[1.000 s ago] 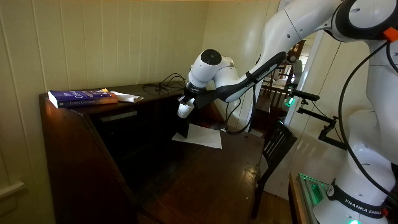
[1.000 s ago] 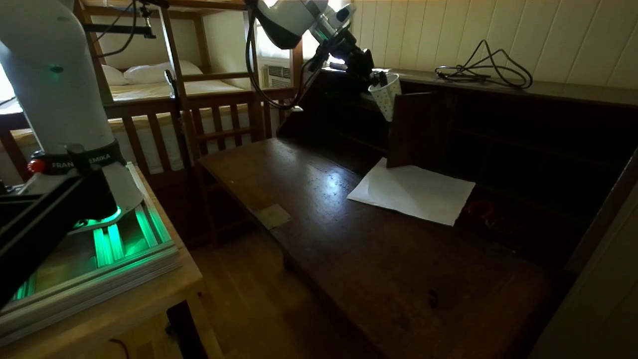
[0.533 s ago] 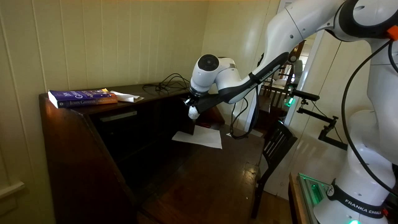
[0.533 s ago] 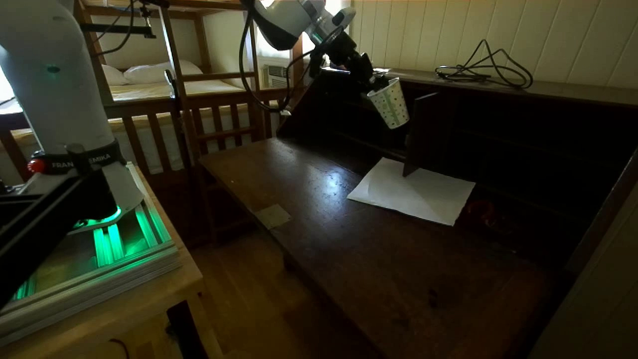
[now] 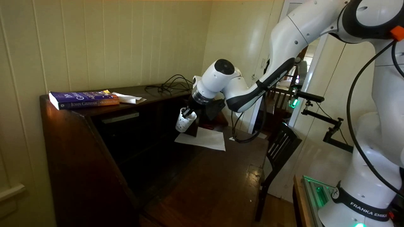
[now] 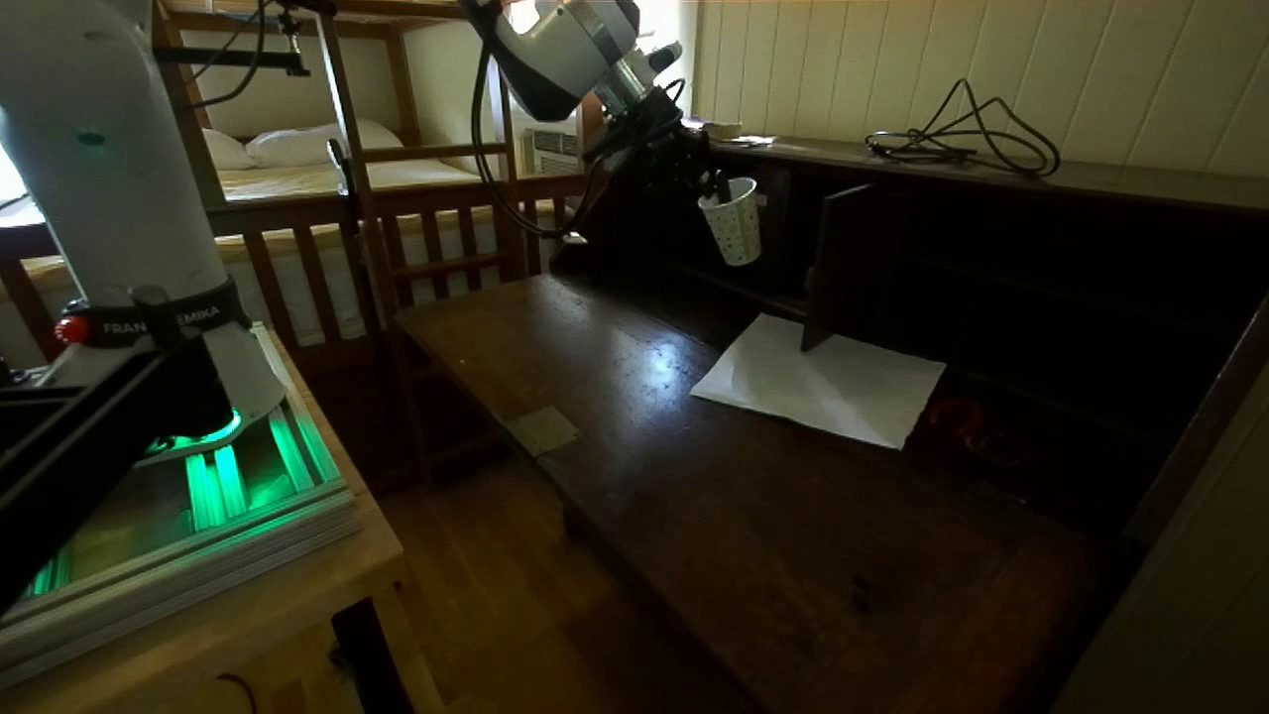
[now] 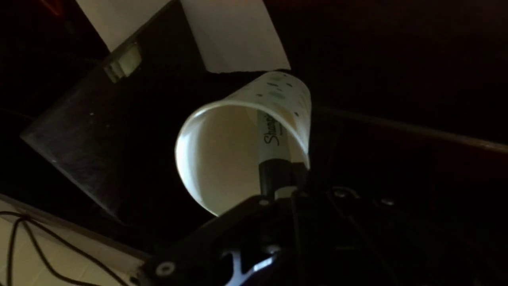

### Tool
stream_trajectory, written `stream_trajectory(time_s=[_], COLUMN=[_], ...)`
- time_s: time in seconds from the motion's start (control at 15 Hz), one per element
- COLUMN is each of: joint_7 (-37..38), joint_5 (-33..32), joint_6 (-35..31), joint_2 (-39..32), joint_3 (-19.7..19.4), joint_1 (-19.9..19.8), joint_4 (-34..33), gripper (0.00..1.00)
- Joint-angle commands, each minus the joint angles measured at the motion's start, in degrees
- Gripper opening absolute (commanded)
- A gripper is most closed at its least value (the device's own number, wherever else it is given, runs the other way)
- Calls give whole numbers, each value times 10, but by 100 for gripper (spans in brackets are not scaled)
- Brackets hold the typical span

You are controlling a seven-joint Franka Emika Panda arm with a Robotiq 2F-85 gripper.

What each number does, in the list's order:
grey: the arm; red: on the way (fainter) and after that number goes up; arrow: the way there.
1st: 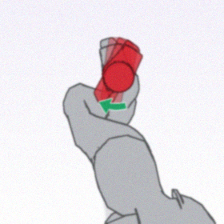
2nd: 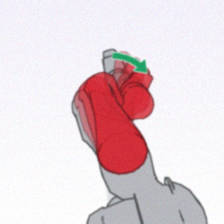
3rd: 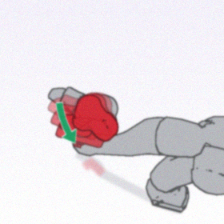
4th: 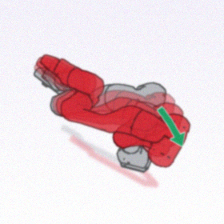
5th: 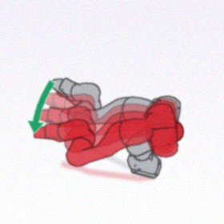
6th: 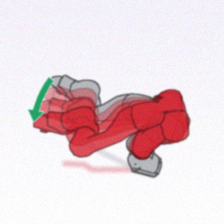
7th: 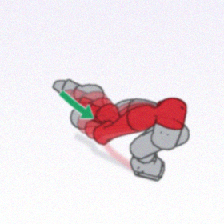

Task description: Put the cup in the open cabinet, then close the cabinet door

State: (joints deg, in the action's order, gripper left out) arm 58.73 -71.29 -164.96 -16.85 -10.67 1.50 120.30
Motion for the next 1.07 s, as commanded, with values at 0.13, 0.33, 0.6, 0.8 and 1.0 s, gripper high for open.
stream_trajectory(time_s=[0.13, 0.33, 0.6, 0.8, 1.0], joint_7=[-211, -209, -162, -108, -133], joint_5=[60, 71, 66, 48, 63], joint_6=[-130, -125, -100, -67, -74], joint_2=[11, -3, 0, -12, -64], joint_3=[27, 31, 13, -23, -24], joint_1=[-81, -86, -77, -69, -73], joint_4=[104, 102, 72, 11, -61], gripper=[1, 3, 1, 1, 1])
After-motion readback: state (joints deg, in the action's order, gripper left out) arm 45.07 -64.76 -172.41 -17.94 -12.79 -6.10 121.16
